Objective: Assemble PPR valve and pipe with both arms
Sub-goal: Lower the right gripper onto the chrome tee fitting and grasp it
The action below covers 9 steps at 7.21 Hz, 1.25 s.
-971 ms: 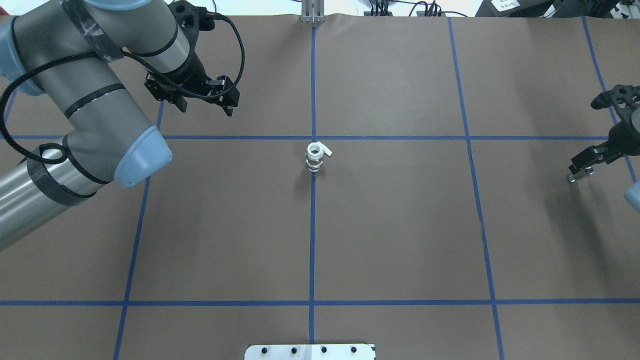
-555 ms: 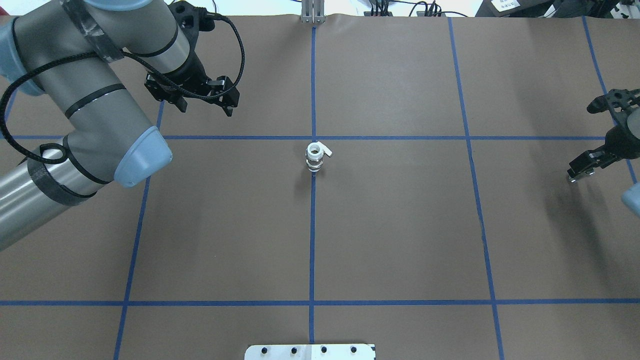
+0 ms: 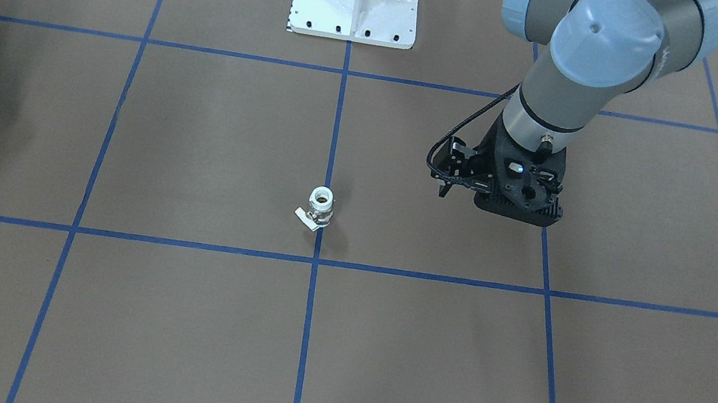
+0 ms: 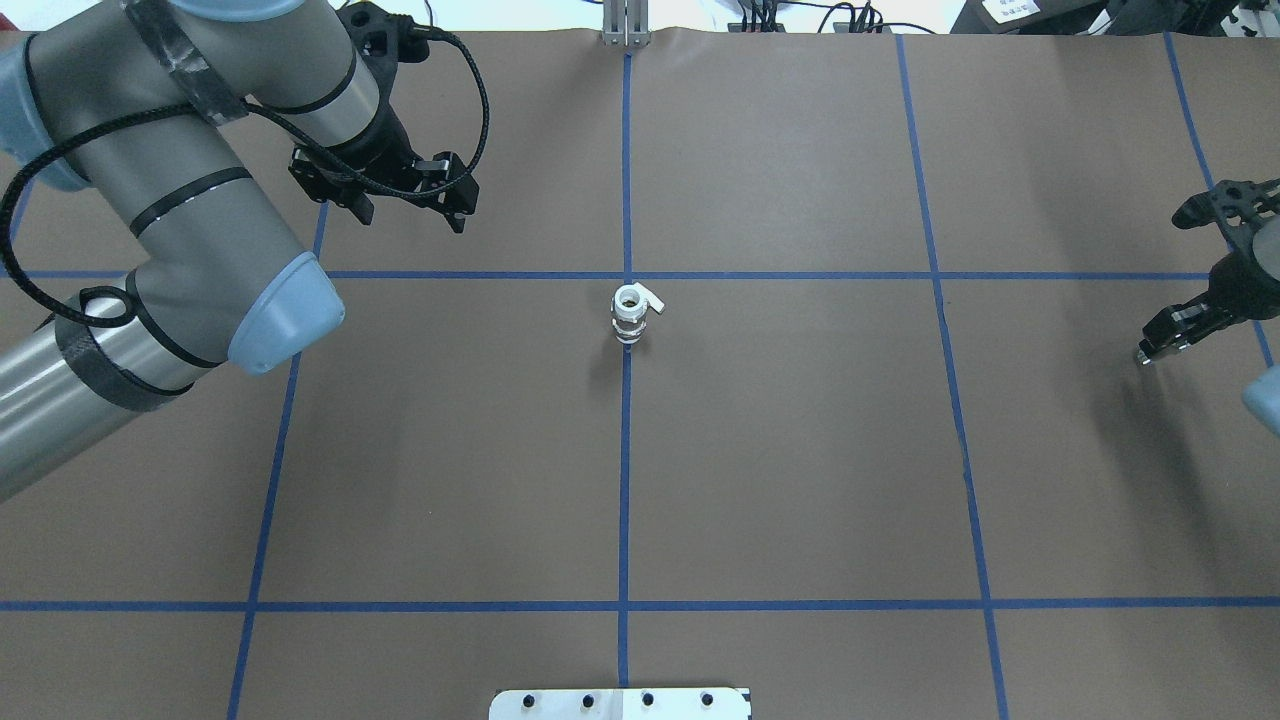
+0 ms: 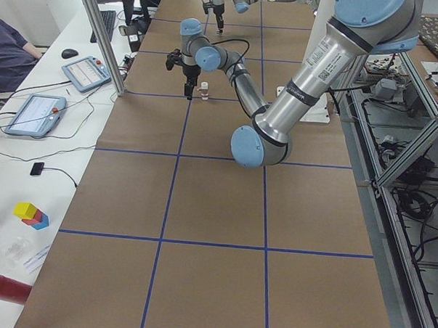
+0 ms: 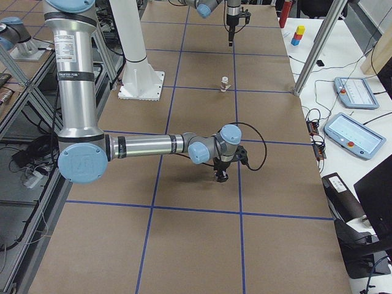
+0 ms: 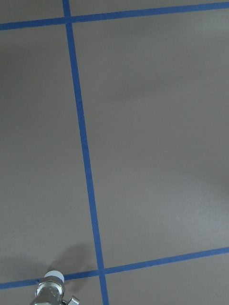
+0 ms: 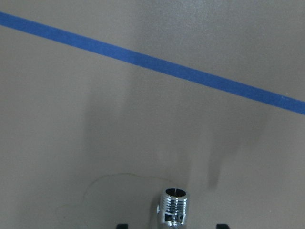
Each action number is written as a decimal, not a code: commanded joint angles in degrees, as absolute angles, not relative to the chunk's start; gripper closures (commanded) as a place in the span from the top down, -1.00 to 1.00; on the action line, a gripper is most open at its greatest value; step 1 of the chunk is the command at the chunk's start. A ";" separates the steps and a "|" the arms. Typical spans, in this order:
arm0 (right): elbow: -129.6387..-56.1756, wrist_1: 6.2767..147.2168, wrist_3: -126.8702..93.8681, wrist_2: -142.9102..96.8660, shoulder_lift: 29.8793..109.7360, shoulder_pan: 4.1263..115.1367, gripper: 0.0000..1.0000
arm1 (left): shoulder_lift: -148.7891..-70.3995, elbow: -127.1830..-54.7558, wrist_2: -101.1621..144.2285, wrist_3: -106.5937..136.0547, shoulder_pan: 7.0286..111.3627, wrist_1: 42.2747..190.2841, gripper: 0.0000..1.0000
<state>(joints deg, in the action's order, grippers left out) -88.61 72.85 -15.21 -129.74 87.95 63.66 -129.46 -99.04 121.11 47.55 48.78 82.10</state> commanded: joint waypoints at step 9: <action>-89.12 74.25 -14.68 -130.86 86.32 64.06 -1.00 | -129.38 -99.31 121.11 47.64 48.78 81.92 1.00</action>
